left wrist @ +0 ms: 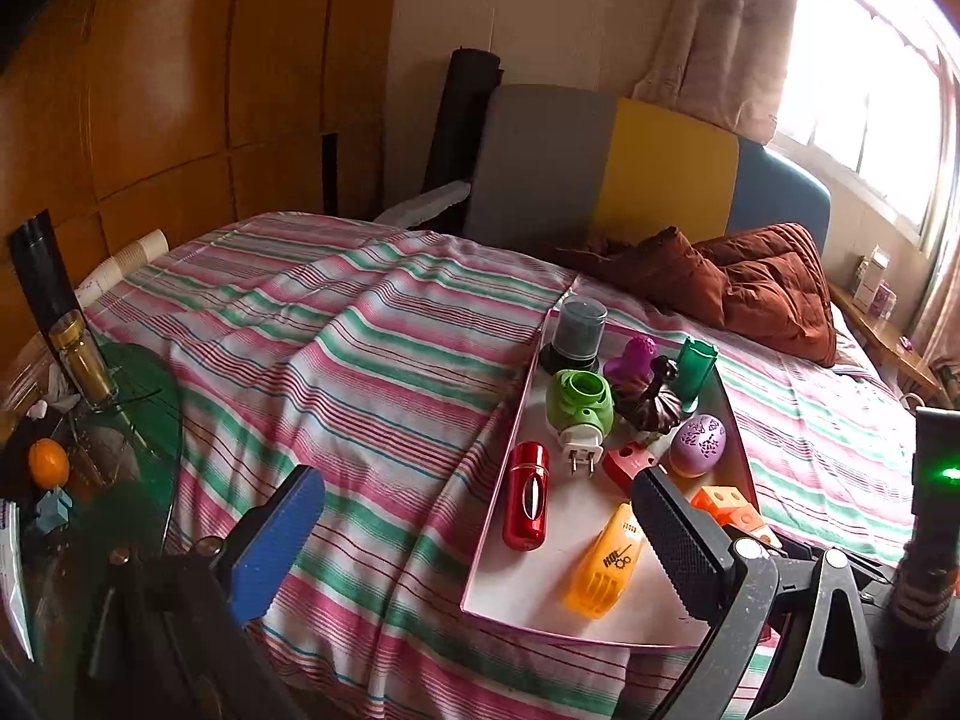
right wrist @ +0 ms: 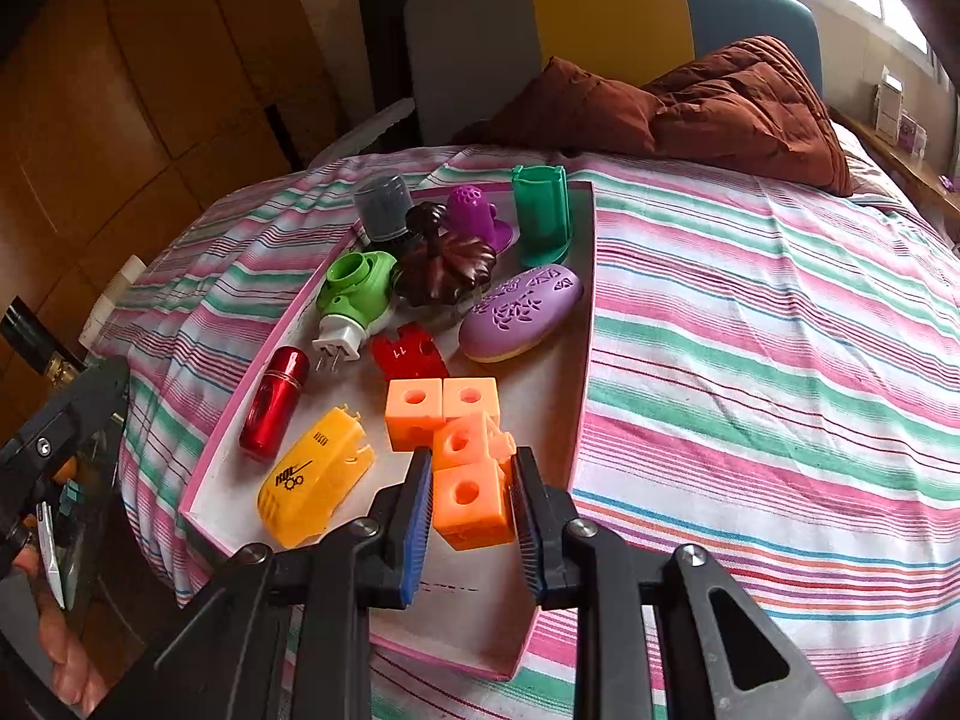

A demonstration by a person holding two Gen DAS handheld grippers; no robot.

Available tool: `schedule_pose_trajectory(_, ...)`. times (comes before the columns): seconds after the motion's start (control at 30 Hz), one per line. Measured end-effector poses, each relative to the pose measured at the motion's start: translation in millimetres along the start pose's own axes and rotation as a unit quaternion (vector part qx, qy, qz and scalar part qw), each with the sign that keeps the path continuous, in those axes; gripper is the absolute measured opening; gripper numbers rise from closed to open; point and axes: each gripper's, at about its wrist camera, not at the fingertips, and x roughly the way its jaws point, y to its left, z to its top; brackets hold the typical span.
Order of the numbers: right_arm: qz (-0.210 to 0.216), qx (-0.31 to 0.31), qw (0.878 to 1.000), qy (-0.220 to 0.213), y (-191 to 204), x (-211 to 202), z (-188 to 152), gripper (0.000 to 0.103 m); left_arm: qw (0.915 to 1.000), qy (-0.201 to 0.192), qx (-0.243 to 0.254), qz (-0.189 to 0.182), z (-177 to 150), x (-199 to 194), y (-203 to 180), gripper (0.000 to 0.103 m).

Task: Organize rigid objects
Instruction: 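Carry the orange cubes into the tray beside the yellow piece and open the right tool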

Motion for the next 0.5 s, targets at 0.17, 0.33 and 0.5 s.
schedule_pose_trajectory(0.17,-0.016,0.004,1.000,-0.001,1,8,7,0.025,0.9999,0.012,0.006,0.007,0,1,-5,0.103)
schedule_pose_trajectory(0.33,-0.023,0.009,1.000,0.002,1,15,12,0.025,0.9993,0.020,0.010,0.030,-1,2,-8,0.103)
schedule_pose_trajectory(0.5,-0.026,0.014,1.000,0.008,3,15,11,0.028,0.9978,0.009,0.009,0.066,-1,2,-6,0.103)
